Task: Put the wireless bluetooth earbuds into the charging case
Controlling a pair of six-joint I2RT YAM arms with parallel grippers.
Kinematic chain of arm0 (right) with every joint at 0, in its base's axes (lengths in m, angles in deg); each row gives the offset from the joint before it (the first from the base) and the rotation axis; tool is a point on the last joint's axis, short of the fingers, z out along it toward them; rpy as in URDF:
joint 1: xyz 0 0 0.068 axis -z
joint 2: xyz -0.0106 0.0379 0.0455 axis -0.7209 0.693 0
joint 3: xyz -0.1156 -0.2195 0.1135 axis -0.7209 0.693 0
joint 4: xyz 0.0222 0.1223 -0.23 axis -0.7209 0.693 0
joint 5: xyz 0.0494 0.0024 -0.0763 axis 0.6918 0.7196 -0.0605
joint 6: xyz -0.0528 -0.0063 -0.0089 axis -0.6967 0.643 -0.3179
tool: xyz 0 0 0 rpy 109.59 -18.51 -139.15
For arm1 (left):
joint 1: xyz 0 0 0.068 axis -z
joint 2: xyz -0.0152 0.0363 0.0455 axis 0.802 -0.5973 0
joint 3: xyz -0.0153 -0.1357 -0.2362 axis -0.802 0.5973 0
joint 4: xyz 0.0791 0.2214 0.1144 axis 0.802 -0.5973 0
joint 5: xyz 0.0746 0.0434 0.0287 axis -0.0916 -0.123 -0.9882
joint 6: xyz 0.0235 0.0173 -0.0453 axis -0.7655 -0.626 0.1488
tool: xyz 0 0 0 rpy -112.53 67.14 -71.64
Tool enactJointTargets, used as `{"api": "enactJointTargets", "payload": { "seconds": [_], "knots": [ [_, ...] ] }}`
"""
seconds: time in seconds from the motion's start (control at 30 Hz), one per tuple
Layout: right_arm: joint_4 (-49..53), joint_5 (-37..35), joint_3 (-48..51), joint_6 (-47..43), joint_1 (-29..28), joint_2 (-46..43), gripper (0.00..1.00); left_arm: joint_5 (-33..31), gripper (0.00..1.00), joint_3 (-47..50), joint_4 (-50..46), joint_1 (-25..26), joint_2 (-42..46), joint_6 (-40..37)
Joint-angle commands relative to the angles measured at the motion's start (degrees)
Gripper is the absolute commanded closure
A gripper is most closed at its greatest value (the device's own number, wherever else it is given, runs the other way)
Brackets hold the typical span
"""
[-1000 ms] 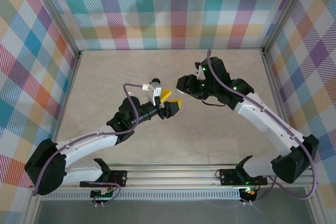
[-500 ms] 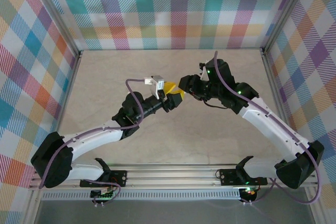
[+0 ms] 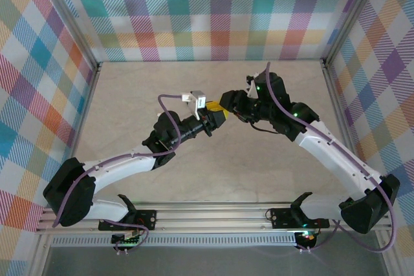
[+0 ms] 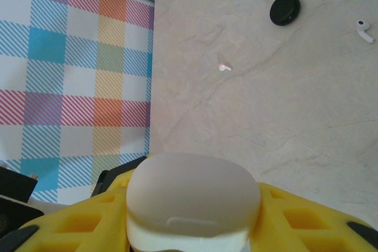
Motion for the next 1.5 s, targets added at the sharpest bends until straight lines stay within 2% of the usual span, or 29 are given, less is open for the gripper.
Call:
{"api": "enactJointTargets", "payload": {
  "seconds": [0.0, 0.23, 0.47, 0.6, 0.73, 0.83, 0.97, 1.07, 1.47],
  "knots": [
    [-2.0, 1.9, 1.3, 0.1, -0.4, -2.1, 0.52, -1.3, 0.78, -1.9, 2.2, 0.3, -0.3, 0.4],
    [-5.2, 2.8, 2.2, -1.7, -0.3, -3.1, 0.43, -2.4, 0.9, -1.2, 2.5, 0.2, 0.7, 2.3],
    [-12.3, 1.2, 5.6, -9.0, 0.5, -9.9, 0.32, -2.8, 0.94, 0.9, -0.9, -2.8, 6.0, 8.2],
    [-16.7, 4.3, 7.4, -14.1, 2.2, -12.9, 0.35, 1.1, 0.94, 2.8, -1.9, -6.5, 11.2, 13.2],
    [-24.2, 12.6, 8.3, -13.7, 3.8, -11.7, 0.47, 7.1, 0.94, 2.9, -2.8, -9.9, 15.1, 18.4],
    [-30.7, 17.1, 9.4, -11.9, 3.8, -10.2, 0.53, 10.3, 0.94, 3.4, 0.7, -11.5, 16.1, 23.9],
    [-42.0, 23.2, 11.7, -7.5, 3.8, -7.7, 0.45, 13.2, 0.94, 2.8, 3.8, -11.7, 15.9, 28.1],
    [-46.9, 27.5, 11.6, -5.3, 3.7, -5.4, 0.45, 13.9, 0.94, 2.7, 5.8, -11.7, 15.6, 30.5],
    [-48.2, 29.8, 10.6, -4.1, 2.5, -1.3, 0.46, 13.9, 0.96, 2.8, 9.7, -11.7, 14.2, 33.7]
  ]
}}
